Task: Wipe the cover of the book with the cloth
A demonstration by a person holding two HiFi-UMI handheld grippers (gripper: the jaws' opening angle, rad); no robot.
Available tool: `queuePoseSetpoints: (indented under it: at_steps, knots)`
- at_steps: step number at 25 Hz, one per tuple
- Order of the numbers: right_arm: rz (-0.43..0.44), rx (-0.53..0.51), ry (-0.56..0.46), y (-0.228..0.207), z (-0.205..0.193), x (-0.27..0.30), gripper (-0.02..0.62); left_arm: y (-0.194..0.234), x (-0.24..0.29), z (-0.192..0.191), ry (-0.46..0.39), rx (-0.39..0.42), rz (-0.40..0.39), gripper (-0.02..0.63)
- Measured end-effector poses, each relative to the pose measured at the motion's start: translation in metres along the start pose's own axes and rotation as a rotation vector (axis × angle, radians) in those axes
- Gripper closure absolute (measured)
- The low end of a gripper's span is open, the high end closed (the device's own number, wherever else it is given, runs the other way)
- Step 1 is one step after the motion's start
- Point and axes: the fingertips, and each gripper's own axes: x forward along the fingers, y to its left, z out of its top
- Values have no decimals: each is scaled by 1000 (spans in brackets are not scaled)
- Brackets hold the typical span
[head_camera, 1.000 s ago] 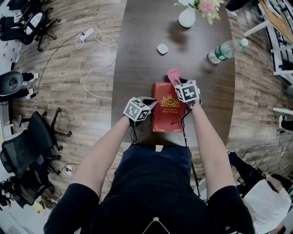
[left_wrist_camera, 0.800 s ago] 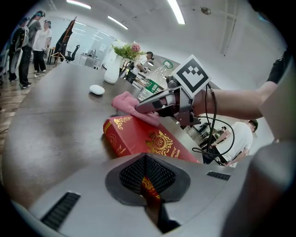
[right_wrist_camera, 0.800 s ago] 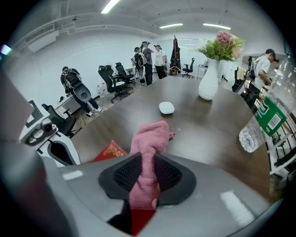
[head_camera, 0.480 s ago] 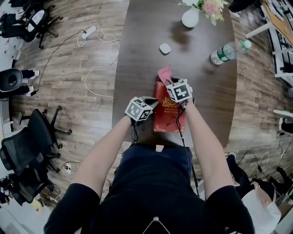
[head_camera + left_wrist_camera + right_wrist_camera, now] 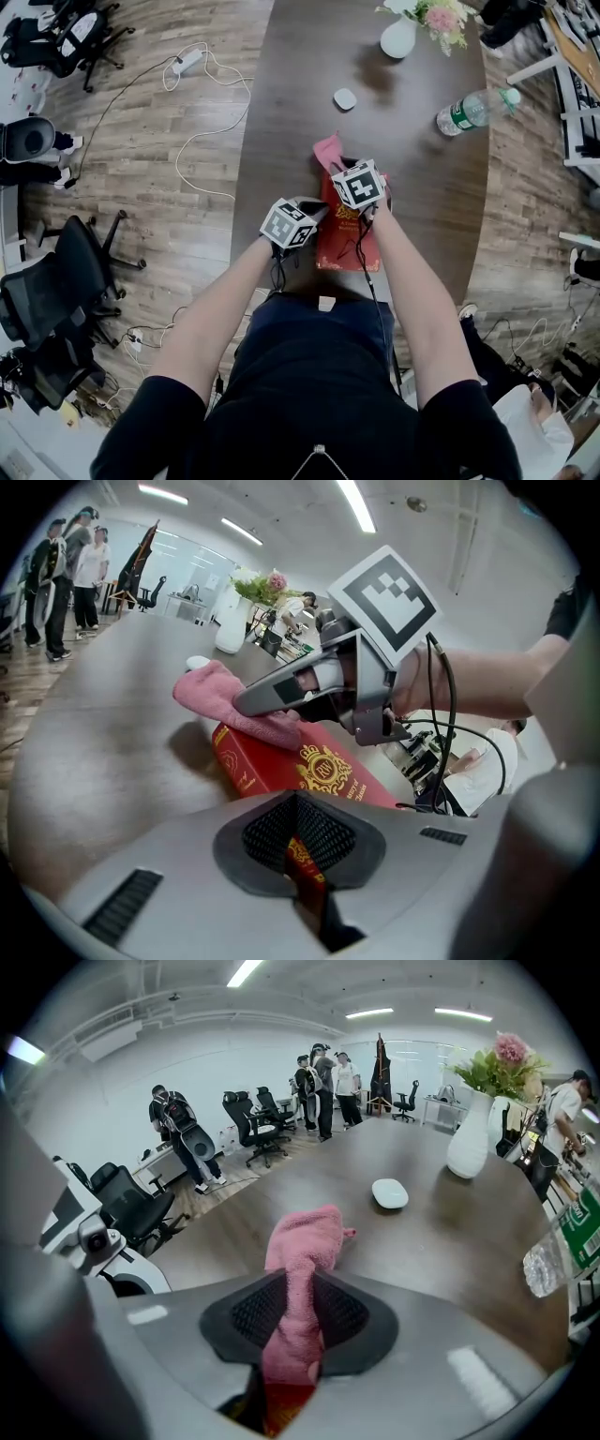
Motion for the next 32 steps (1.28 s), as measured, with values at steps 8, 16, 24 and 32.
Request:
queuePoseSetpoints:
  at_steps: [8,16,24,32]
  knots:
    - [12,-1,-22,-2,0,0,499,-44,-16,-34,-4,16,-90,611]
    - [4,-12,-24,-5,-2,-1,499,-104,-29,-81,34,33,-249,611]
    - [-2,-47,-19,3,-4,-4,499,-101,-22,-114,108,49,-203,611]
    - [28,-78,-4,22,-15,-5,499,-100,-22,-111,101,56,-178,611]
